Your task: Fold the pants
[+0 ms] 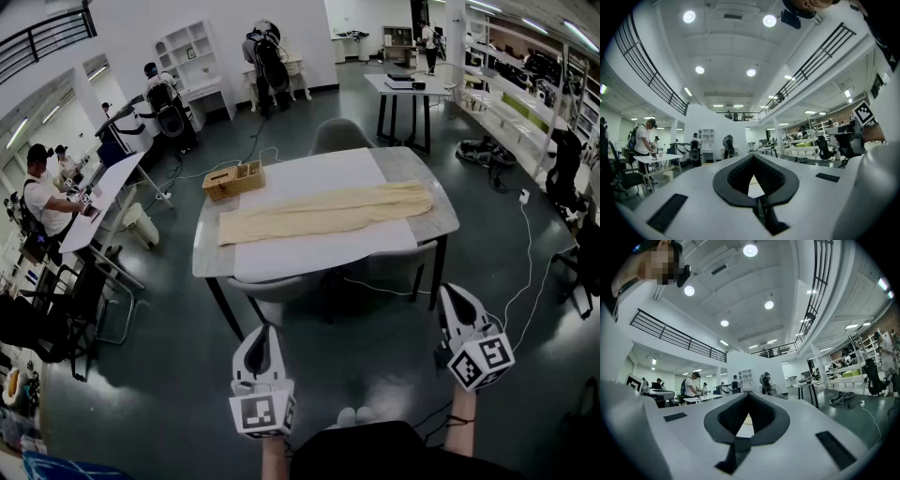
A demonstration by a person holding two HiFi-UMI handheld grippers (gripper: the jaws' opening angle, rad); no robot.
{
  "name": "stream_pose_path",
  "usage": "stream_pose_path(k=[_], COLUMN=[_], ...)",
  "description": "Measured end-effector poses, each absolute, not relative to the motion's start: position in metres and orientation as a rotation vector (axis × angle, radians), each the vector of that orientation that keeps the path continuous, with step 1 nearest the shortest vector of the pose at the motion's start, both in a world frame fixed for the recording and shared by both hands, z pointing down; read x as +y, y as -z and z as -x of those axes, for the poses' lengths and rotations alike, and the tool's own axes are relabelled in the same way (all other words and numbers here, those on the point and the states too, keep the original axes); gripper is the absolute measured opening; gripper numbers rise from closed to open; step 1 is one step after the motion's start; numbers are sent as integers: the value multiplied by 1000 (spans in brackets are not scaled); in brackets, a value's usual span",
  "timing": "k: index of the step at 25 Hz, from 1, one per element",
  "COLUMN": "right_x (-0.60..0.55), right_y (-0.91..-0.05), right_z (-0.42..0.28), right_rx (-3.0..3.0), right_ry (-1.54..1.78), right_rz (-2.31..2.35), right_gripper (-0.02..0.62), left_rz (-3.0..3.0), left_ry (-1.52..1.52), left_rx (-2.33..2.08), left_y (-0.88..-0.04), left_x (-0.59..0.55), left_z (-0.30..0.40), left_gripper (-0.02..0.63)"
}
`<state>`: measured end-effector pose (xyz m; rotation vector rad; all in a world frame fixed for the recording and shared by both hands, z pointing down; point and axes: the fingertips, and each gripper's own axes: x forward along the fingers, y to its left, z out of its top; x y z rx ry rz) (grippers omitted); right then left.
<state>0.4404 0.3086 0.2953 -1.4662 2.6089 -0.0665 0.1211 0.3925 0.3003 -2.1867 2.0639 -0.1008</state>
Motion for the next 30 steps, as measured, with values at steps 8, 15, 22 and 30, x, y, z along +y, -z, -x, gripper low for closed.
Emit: stream_pose_path(k=[8, 15, 22, 30], right_x=[300, 293, 278, 259], right_y=[-298, -299, -307, -307], right_z=[-446, -457, -460, -448], right_rx=[2612, 2634, 2623, 2664], right_ry=[77, 68, 75, 98], right_rz=[1454, 1456, 1414, 1351], right_gripper=[14, 14, 14, 14], left_rz=[2171, 2161, 2134, 2185], left_ry=[111, 124, 121, 131], left_rx=[2079, 2111, 2178, 2201], left_y=[-305, -304, -321, -334], left_x=[386, 379, 378, 360], left_z=[-123, -129, -128, -135], left_gripper=[8, 8, 8, 8])
